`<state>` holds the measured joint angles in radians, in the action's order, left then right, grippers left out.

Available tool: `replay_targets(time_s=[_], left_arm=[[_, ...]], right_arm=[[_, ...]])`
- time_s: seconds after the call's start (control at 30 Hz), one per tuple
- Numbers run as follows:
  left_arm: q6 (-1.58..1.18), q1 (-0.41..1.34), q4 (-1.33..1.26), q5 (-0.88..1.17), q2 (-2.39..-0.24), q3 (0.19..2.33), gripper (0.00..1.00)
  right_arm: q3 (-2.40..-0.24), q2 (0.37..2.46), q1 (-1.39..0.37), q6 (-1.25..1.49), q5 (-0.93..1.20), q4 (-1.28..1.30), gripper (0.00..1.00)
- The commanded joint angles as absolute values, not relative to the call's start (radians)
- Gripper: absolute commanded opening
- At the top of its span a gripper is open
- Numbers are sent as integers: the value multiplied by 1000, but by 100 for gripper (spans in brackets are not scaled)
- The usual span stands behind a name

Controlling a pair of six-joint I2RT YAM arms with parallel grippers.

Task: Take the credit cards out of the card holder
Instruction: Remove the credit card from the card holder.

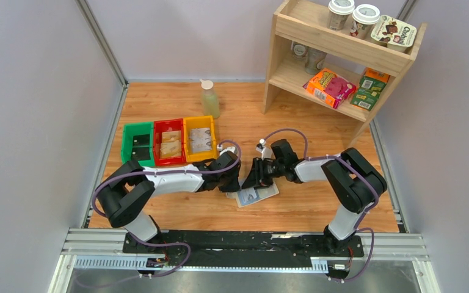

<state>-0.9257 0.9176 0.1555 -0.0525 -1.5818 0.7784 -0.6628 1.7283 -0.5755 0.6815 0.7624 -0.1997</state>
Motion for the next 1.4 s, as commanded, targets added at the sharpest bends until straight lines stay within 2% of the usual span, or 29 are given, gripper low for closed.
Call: replay_targets(time_s=[0.0, 0.4, 0.53, 0.93, 1.37], left_arm=[[-885, 911, 224, -120, -1641, 770, 0], [-885, 911, 227, -114, -1666, 775, 0], [-882, 911, 224, -112, -1667, 776, 0], [-879, 911, 219, -104, -1670, 776, 0], [-873, 911, 206, -92, -1669, 773, 0]], right_arm=[[-646, 1706, -543, 701, 833, -291, 34], [-581, 1652, -446, 704, 874, -337, 29], [-571, 1644, -431, 709, 879, -348, 25], [-558, 1643, -413, 709, 885, -362, 1], [-564, 1562, -356, 627, 821, -198, 0]])
